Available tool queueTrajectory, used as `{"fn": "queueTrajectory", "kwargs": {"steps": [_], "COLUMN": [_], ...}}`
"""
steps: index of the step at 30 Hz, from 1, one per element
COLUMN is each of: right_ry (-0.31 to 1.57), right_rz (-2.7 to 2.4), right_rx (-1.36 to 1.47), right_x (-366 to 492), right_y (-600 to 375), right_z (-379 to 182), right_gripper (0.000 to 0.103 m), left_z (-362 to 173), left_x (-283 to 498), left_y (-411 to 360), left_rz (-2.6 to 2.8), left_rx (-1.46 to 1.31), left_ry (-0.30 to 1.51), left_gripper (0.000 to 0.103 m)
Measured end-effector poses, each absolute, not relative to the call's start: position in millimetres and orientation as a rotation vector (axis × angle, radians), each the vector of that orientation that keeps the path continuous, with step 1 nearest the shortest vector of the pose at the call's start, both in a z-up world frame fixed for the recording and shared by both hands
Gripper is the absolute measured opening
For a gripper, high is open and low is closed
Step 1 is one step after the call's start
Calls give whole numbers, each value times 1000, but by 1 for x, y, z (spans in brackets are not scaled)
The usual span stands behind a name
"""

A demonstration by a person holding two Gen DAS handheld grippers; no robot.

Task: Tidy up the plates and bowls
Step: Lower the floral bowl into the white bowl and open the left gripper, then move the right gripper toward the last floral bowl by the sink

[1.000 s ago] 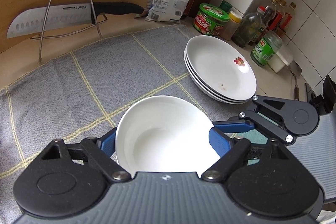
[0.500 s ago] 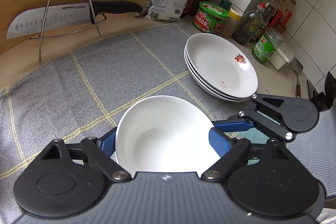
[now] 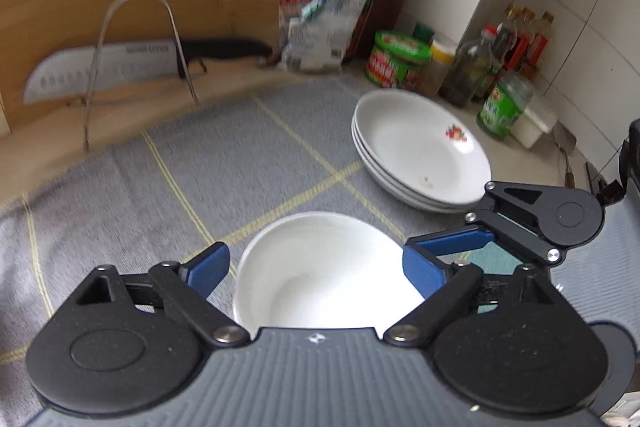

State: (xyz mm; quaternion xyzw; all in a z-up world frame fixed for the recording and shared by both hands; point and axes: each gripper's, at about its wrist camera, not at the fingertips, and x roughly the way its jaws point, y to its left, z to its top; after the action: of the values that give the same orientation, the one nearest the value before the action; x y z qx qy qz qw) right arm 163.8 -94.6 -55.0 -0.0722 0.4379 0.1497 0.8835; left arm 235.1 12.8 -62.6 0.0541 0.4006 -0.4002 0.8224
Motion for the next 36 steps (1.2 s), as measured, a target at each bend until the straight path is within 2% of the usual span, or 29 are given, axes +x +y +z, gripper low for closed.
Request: {"fn": "queueTrajectory", "kwargs": {"steps": [4, 13, 26, 36], "right_ry": [869, 816, 845, 726], "right_rz": [328, 272, 185, 192], "right_rx": [-119, -81, -69, -110], "right_x": [159, 153, 147, 143], "right_y": [-101, -109, -100, -72], "right_z": [-46, -42, -53, -21], "right_gripper": [103, 103, 103, 103], "left_z": [-50, -47, -60, -77], "left_x": [222, 188, 153, 152], "left_y": [37, 92, 137, 172], "left_rz": [-793, -532, -436, -377], "left_rx": [93, 28, -7, -55], "left_ry": [715, 562, 522, 596], "left_gripper": [100, 102, 102, 102]}}
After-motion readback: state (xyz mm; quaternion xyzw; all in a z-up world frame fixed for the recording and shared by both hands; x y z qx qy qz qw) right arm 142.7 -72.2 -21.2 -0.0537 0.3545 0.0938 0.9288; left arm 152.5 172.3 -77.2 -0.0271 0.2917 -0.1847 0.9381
